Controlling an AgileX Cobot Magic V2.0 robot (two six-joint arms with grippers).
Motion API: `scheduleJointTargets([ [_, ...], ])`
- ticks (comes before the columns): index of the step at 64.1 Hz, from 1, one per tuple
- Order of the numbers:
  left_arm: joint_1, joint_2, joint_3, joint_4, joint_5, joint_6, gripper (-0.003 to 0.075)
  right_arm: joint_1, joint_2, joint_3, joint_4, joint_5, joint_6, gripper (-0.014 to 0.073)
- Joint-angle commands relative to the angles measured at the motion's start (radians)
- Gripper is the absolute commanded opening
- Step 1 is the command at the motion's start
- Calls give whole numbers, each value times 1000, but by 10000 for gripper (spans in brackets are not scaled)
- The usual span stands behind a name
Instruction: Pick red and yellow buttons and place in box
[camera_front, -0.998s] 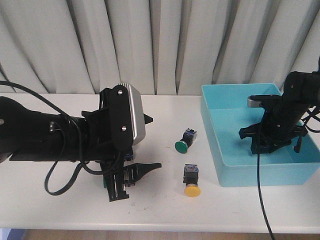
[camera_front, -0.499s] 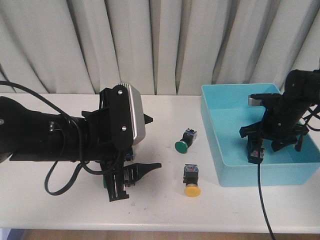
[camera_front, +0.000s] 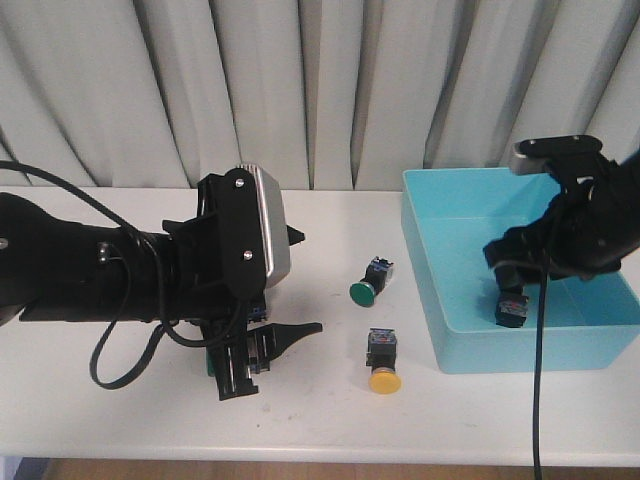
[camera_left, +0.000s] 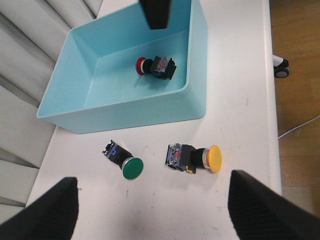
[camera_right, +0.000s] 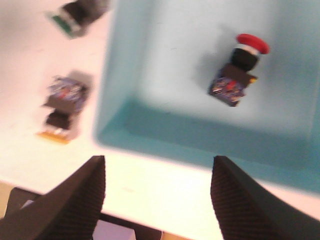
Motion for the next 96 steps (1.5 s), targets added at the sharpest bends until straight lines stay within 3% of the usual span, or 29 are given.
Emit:
scheduleJointTargets([
  [1,-4,-27,-26,-32,-35,-9,586,46,-158,72,1,-86,11,435],
  [17,-4,-27,-26,-32,-11,-9,586,85,-488,330,2,-130,36,435],
  [28,-4,-27,-24,-33,31,-42,586,85,-625,422,0,-133,34,435],
  [31,-4,-27,-22,-31,19,-121,586,85,-641,424,0,-128,34,435],
  [35,-3,-26,-22,9,-34,-329,586,85,-645,424,0,-131,34,435],
  [42,14,-25,-22,226,-84,-707,586,85,-651,424,2,-132,34,435],
  [51,55,-13,-23,592,3,-1114,586,85,-651,424,2,-132,34,435],
  [62,78,23,-23,926,126,-1450,586,85,-651,424,2,-131,34,435],
  [82,78,61,-39,979,165,-1534,586,85,-651,424,2,-131,34,435],
  [96,78,186,-176,979,204,-1555,586,85,-651,424,2,-130,34,435],
])
